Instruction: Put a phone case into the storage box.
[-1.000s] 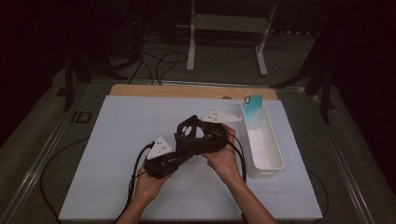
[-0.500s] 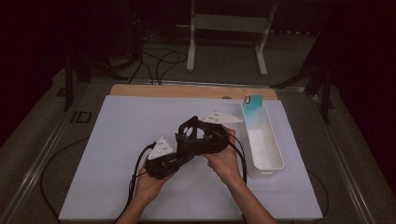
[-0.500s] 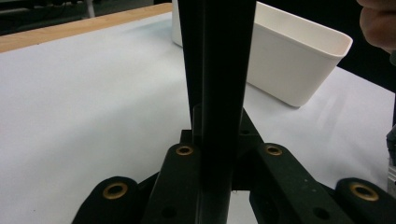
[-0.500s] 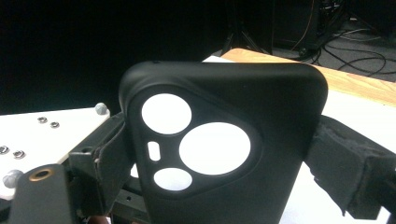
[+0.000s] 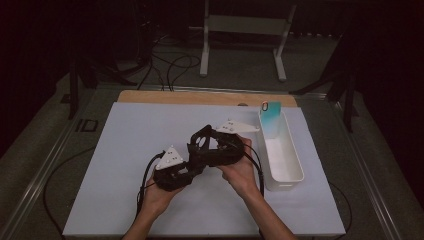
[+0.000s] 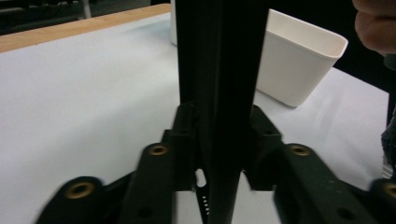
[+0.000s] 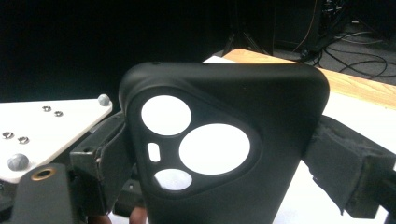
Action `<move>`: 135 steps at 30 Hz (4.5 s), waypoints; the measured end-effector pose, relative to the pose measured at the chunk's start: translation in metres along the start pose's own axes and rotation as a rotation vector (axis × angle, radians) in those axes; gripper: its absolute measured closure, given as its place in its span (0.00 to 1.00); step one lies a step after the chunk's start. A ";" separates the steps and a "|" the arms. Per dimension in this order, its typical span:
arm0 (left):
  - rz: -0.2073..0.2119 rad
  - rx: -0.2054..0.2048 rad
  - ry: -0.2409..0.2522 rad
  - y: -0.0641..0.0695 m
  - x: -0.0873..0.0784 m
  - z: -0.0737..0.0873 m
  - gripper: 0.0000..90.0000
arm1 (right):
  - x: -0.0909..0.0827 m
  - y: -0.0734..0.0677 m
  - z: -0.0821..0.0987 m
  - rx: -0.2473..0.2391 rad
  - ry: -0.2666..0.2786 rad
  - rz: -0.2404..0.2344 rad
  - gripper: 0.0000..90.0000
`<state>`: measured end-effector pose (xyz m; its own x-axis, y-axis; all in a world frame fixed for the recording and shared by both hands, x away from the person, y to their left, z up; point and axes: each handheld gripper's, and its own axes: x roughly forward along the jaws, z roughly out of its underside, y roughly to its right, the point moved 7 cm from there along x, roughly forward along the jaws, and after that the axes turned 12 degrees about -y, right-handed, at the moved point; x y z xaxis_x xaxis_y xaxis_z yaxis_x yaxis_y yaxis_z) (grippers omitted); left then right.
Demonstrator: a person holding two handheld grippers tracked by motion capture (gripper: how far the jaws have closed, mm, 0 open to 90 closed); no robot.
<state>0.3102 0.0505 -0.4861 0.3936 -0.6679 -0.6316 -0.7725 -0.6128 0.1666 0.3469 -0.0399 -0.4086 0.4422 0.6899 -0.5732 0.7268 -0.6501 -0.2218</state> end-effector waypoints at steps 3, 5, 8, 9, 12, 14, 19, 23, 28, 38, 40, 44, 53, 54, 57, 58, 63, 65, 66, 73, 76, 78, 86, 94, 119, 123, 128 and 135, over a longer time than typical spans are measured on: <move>-0.009 0.000 0.007 -0.001 -0.002 0.000 0.63 | 0.000 0.001 0.000 -0.002 0.002 0.004 0.15; -0.015 0.006 0.013 -0.001 -0.004 0.000 0.59 | -0.001 0.002 0.000 0.006 0.006 0.005 0.15; -0.048 0.005 0.022 -0.003 -0.006 -0.001 0.49 | -0.001 0.004 0.000 0.007 0.005 0.015 0.15; -0.062 0.003 0.026 -0.004 -0.007 -0.001 0.45 | -0.001 0.005 -0.001 0.008 0.008 0.016 0.15; -0.084 -0.012 0.045 -0.007 -0.010 -0.002 0.33 | -0.002 0.008 0.000 0.015 0.005 0.021 0.15; -0.109 -0.021 0.055 -0.010 -0.013 -0.002 0.25 | -0.002 0.010 -0.001 0.016 0.007 0.028 0.15; -0.175 -0.033 0.085 -0.019 -0.020 -0.001 0.15 | -0.003 0.013 -0.001 0.021 0.006 0.036 0.15; -0.194 -0.030 0.089 -0.023 -0.025 0.002 0.08 | -0.004 0.014 -0.002 0.018 0.008 0.043 0.15; -0.202 -0.036 0.104 -0.032 -0.033 0.009 0.01 | -0.005 0.017 -0.004 0.021 0.012 0.048 0.15; -0.289 -0.063 0.125 -0.059 -0.043 0.037 0.00 | -0.010 0.022 -0.006 0.029 0.024 0.065 0.15; -0.305 -0.071 0.125 -0.063 -0.047 0.044 0.00 | -0.012 0.024 -0.006 0.028 0.023 0.070 0.15; -0.349 -0.084 0.133 -0.070 -0.056 0.056 0.00 | -0.014 0.027 -0.006 0.033 0.027 0.078 0.15; -0.407 -0.109 0.134 -0.079 -0.067 0.072 0.00 | -0.024 0.040 -0.012 0.036 0.037 0.114 0.15; -0.412 -0.107 0.136 -0.079 -0.067 0.072 0.00 | -0.025 0.042 -0.013 0.038 0.039 0.119 0.15; -0.421 -0.103 0.135 -0.078 -0.067 0.072 0.00 | -0.028 0.047 -0.017 0.040 0.045 0.130 0.15; -0.423 -0.102 0.136 -0.078 -0.066 0.072 0.00 | -0.028 0.048 -0.018 0.042 0.047 0.133 0.15; -0.443 -0.109 0.132 -0.080 -0.065 0.073 0.00 | -0.032 0.059 -0.023 0.041 0.049 0.163 0.15; -0.459 -0.107 0.120 -0.082 -0.063 0.074 0.00 | -0.034 0.065 -0.025 0.044 0.052 0.174 0.15; -0.458 -0.107 0.119 -0.082 -0.063 0.075 0.00 | -0.034 0.068 -0.026 0.047 0.051 0.182 0.15; -0.465 -0.119 0.113 -0.086 -0.061 0.075 0.00 | -0.039 0.088 -0.031 0.072 0.055 0.223 0.15; -0.463 -0.122 0.115 -0.087 -0.061 0.075 0.00 | -0.042 0.095 -0.034 0.076 0.057 0.245 0.15; -0.461 -0.121 0.116 -0.087 -0.061 0.075 0.00 | -0.043 0.097 -0.035 0.079 0.059 0.249 0.15; -0.467 -0.112 0.116 -0.085 -0.060 0.075 0.01 | -0.049 0.117 -0.043 0.085 0.058 0.307 0.15; -0.467 -0.107 0.116 -0.085 -0.060 0.075 0.01 | -0.055 0.134 -0.048 0.094 0.056 0.343 0.15; -0.467 -0.111 0.112 -0.085 -0.060 0.075 0.01 | -0.072 0.183 -0.045 0.147 0.033 0.462 0.15; -0.467 -0.114 0.116 -0.085 -0.060 0.075 0.01 | -0.075 0.191 -0.044 0.165 0.034 0.479 0.15; -0.468 -0.115 0.116 -0.085 -0.060 0.075 0.01 | -0.080 0.200 -0.043 0.183 0.036 0.497 0.15; -0.467 -0.115 0.115 -0.085 -0.060 0.075 0.01 | -0.085 0.212 -0.042 0.201 0.033 0.524 0.15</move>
<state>0.3150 0.1747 -0.5197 0.7421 -0.3489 -0.5723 -0.4430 -0.8961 -0.0283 0.4853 -0.2231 -0.3736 0.7361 0.2655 -0.6227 0.2921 -0.9544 -0.0616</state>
